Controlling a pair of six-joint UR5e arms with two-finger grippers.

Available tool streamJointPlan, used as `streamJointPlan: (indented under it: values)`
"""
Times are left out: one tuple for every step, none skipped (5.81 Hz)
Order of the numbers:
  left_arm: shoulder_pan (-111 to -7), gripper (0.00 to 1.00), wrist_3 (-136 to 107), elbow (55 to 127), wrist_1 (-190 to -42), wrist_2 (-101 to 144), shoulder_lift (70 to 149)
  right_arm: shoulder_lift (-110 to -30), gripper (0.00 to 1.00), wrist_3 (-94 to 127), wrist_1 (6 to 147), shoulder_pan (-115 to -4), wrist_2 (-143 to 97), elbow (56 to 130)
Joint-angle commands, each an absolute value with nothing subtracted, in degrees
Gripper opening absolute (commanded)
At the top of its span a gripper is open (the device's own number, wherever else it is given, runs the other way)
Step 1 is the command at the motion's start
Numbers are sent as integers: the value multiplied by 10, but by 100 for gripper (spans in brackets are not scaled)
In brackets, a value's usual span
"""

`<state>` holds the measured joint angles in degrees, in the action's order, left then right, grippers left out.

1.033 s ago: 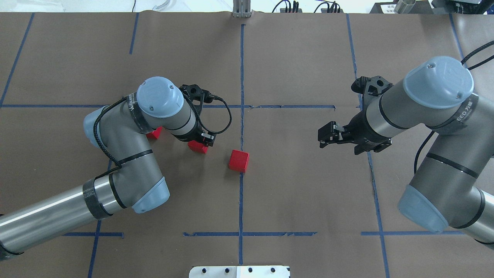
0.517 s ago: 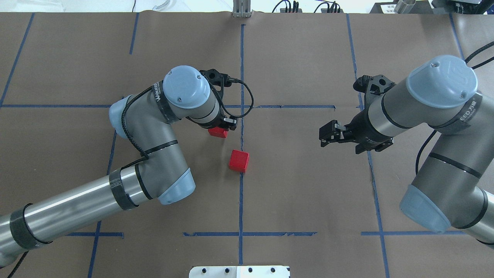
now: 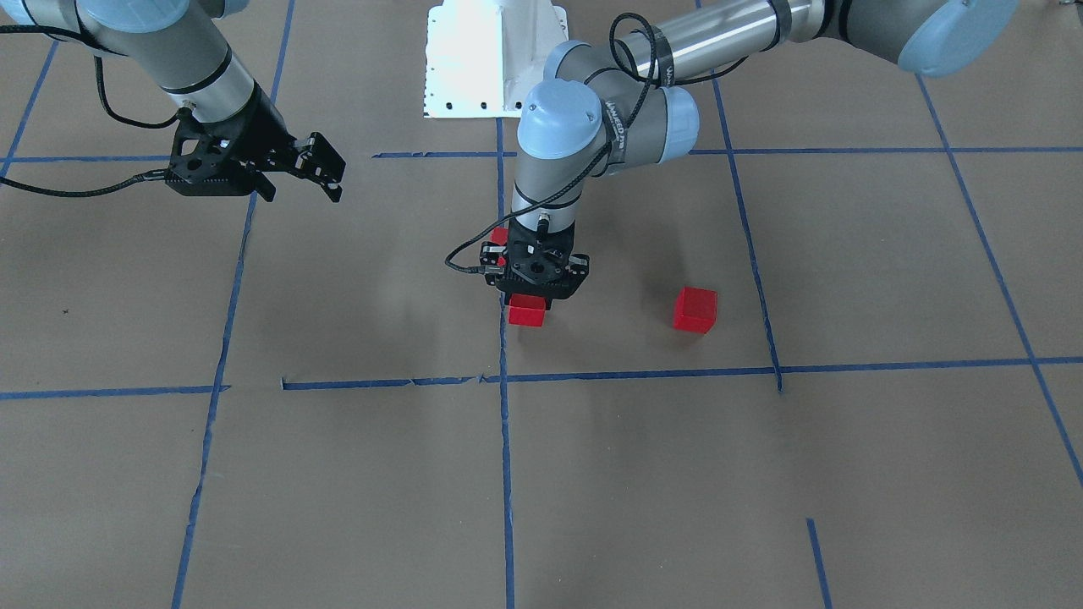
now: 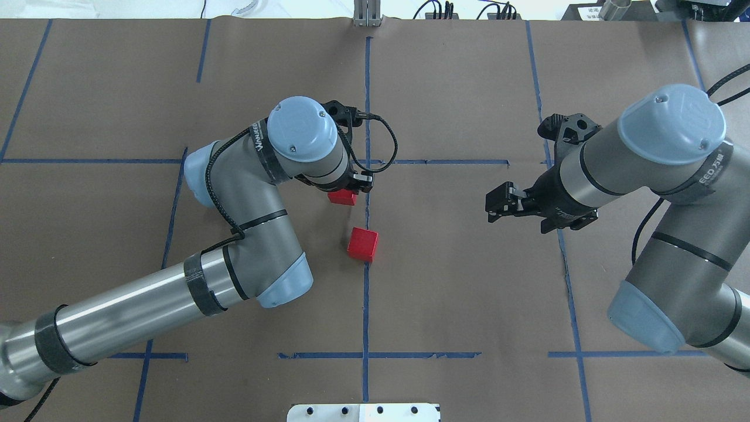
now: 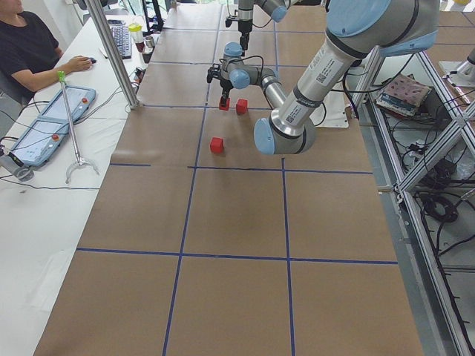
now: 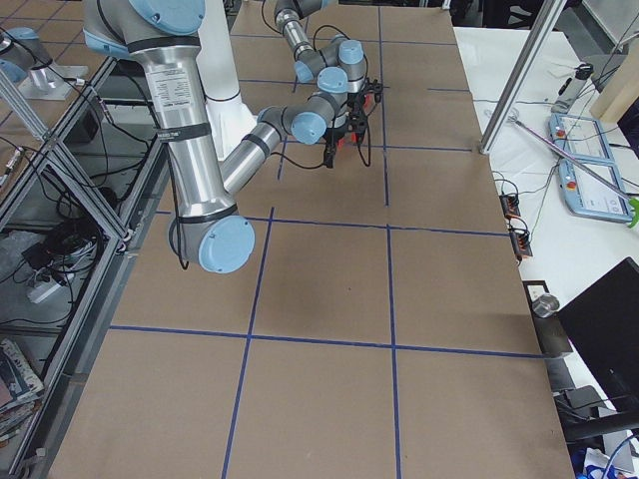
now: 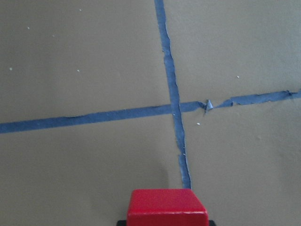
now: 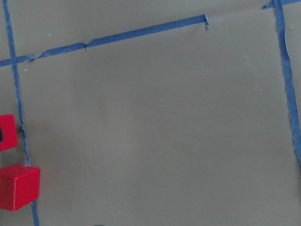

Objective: Form red blocks into L shape at center
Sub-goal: 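Carry the cube with the left gripper and place it beside the center cube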

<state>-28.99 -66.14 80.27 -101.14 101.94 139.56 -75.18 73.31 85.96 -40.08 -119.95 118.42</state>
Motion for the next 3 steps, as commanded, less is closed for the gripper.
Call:
streamJointPlan:
  values:
    - [-275, 0, -685, 803, -987, 1009, 1399, -753, 100, 734, 860, -401, -1199, 1186]
    - [-276, 0, -685, 805, -984, 1008, 1399, -753, 100, 734, 860, -401, -1200, 1188]
    - [-275, 0, -686, 805, -984, 1009, 1399, -753, 100, 737, 860, -401, -1200, 1188]
